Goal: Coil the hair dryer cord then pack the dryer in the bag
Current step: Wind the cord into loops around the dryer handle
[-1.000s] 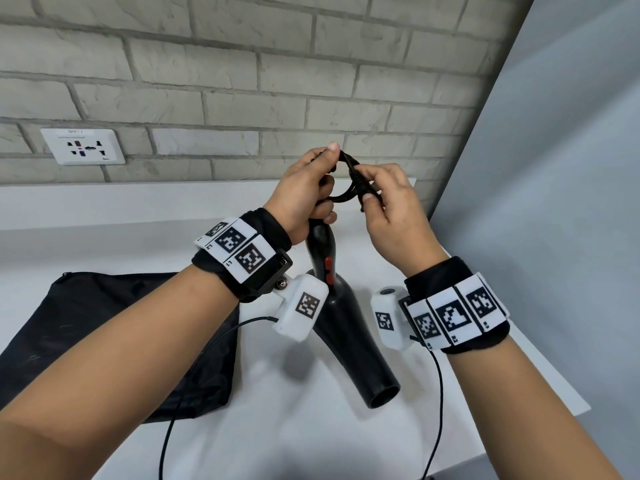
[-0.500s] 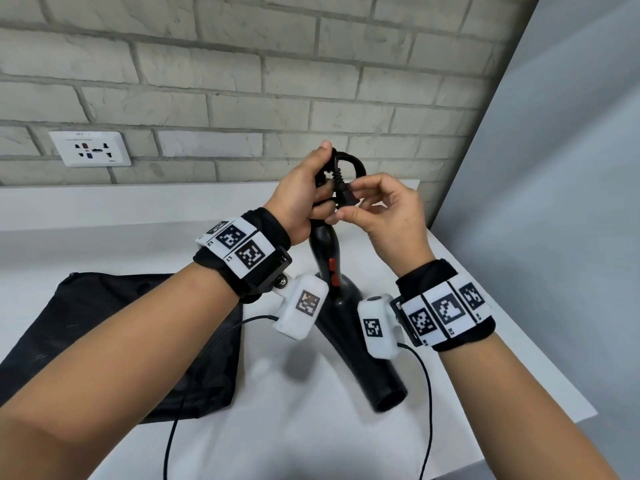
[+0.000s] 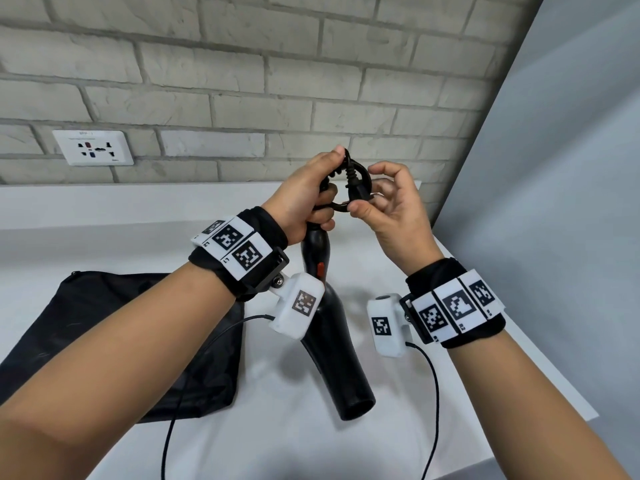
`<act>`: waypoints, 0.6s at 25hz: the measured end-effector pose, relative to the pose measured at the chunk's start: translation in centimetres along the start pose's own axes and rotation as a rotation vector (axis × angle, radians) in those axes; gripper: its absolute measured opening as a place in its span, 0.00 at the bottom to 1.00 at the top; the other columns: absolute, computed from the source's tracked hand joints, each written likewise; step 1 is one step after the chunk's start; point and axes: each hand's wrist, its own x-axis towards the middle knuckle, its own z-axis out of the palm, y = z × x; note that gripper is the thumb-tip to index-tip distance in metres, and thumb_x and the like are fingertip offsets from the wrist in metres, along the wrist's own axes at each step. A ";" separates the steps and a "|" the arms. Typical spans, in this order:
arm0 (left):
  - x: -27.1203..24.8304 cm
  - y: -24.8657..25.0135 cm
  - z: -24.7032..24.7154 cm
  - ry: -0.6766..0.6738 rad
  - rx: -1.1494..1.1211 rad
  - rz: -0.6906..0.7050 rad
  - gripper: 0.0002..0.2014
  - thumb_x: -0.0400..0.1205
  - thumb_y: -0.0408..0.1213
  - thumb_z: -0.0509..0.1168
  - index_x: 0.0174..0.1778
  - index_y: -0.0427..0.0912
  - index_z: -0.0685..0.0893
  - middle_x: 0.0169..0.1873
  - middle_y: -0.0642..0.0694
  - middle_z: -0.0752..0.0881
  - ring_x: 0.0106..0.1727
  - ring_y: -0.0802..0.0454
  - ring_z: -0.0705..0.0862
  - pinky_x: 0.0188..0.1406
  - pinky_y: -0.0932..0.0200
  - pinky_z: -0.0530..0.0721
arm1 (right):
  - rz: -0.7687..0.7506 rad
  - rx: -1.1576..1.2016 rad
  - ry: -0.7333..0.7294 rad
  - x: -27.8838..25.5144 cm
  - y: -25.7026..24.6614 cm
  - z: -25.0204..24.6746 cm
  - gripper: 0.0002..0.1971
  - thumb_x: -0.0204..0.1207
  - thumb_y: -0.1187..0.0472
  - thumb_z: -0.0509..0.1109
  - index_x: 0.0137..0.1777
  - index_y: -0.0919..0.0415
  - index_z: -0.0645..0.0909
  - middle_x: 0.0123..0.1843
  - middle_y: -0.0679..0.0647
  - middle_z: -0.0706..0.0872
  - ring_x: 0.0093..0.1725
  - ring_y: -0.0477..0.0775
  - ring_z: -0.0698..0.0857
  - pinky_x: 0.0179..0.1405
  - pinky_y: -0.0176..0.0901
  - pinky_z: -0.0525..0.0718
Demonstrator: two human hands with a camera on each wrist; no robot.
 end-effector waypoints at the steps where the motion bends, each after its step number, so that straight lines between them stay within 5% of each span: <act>1: 0.0 -0.1 0.1 0.012 0.024 0.008 0.15 0.82 0.55 0.57 0.33 0.51 0.70 0.14 0.55 0.58 0.13 0.59 0.53 0.20 0.64 0.58 | 0.002 -0.025 0.002 0.0 -0.1 0.0 0.20 0.63 0.66 0.72 0.49 0.47 0.70 0.41 0.47 0.81 0.35 0.40 0.82 0.44 0.35 0.82; 8: 0.0 -0.6 0.8 0.073 0.066 0.051 0.08 0.78 0.44 0.67 0.35 0.51 0.76 0.14 0.56 0.64 0.14 0.59 0.57 0.19 0.66 0.59 | -0.047 -0.016 0.052 0.0 -0.8 0.3 0.20 0.65 0.79 0.73 0.37 0.53 0.70 0.27 0.41 0.78 0.26 0.38 0.77 0.26 0.24 0.76; 11: 0.1 -0.9 0.8 0.047 0.018 0.047 0.04 0.80 0.42 0.65 0.40 0.53 0.78 0.14 0.56 0.65 0.14 0.59 0.56 0.20 0.65 0.59 | -0.016 -0.030 0.072 0.0 -1.0 0.4 0.21 0.63 0.79 0.74 0.36 0.52 0.70 0.30 0.49 0.73 0.27 0.42 0.78 0.24 0.23 0.74; 15: 0.3 -0.9 0.8 0.061 0.025 0.075 0.02 0.80 0.41 0.65 0.44 0.54 0.80 0.25 0.52 0.75 0.14 0.59 0.58 0.19 0.65 0.61 | -0.003 -0.018 0.029 -0.2 -0.9 -0.1 0.19 0.68 0.79 0.70 0.44 0.53 0.73 0.38 0.47 0.79 0.29 0.35 0.81 0.32 0.27 0.79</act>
